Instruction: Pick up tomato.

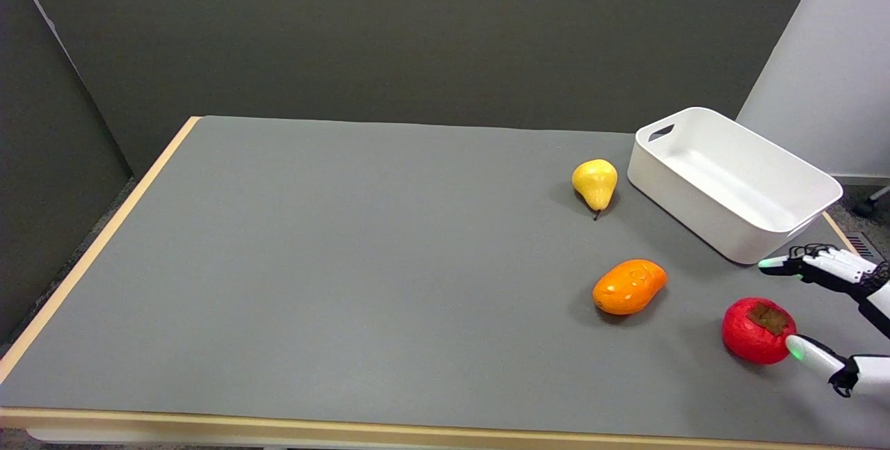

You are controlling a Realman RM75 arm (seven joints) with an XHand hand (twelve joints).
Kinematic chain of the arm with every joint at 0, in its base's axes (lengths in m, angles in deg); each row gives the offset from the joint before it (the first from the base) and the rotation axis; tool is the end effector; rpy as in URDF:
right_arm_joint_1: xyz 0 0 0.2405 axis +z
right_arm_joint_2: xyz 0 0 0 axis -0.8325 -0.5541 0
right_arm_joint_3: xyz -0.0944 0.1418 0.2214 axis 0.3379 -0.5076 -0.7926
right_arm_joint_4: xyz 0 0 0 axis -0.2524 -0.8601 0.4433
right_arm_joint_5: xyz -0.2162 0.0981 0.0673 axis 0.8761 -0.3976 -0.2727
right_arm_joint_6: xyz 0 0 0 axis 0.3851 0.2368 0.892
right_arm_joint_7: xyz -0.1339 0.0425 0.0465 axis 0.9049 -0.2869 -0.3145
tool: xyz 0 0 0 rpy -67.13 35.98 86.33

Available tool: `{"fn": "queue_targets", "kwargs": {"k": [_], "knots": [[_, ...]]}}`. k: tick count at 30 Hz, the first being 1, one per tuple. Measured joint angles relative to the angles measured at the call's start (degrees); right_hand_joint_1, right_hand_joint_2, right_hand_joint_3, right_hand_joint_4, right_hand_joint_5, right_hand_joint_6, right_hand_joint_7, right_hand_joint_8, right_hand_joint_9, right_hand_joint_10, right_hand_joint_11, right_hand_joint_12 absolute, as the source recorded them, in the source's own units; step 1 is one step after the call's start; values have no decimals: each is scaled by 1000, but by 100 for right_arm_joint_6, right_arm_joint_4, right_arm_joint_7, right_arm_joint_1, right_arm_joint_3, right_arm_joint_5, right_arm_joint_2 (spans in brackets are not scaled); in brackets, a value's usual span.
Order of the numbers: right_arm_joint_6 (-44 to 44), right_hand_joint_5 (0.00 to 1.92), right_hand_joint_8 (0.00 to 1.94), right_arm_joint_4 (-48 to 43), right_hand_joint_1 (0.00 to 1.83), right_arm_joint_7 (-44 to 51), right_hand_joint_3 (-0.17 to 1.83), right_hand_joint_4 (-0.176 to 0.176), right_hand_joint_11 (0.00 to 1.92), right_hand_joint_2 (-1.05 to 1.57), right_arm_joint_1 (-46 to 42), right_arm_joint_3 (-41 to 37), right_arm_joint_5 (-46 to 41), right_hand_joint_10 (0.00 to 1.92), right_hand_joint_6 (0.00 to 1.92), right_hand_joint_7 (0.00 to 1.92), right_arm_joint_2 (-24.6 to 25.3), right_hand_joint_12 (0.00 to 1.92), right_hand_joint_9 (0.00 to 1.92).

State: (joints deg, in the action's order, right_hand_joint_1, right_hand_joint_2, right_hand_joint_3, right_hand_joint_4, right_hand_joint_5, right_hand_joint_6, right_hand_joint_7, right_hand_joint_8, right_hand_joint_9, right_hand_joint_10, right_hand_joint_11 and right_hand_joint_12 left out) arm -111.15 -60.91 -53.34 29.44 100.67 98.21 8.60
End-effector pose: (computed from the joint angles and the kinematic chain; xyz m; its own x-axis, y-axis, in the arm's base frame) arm -0.3108 -0.0401 0.6085 0.9358 0.0938 0.3398 -0.3215 -0.1686 0.9318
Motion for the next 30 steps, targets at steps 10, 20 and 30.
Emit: {"fn": "queue_targets", "kwargs": {"k": [10, 20, 30], "knots": [[18, 322, 467, -9, 485, 48, 886, 106, 301, 616, 7, 148, 50, 879, 609, 461, 73, 1523, 323], [20, 321, 466, -4, 504, 30, 889, 104, 304, 613, -27, 248, 91, 881, 604, 460, 174, 1529, 319], [56, 315, 456, 15, 518, 18, 893, 102, 301, 613, 66, 378, 198, 877, 590, 452, 229, 1526, 315]]}}
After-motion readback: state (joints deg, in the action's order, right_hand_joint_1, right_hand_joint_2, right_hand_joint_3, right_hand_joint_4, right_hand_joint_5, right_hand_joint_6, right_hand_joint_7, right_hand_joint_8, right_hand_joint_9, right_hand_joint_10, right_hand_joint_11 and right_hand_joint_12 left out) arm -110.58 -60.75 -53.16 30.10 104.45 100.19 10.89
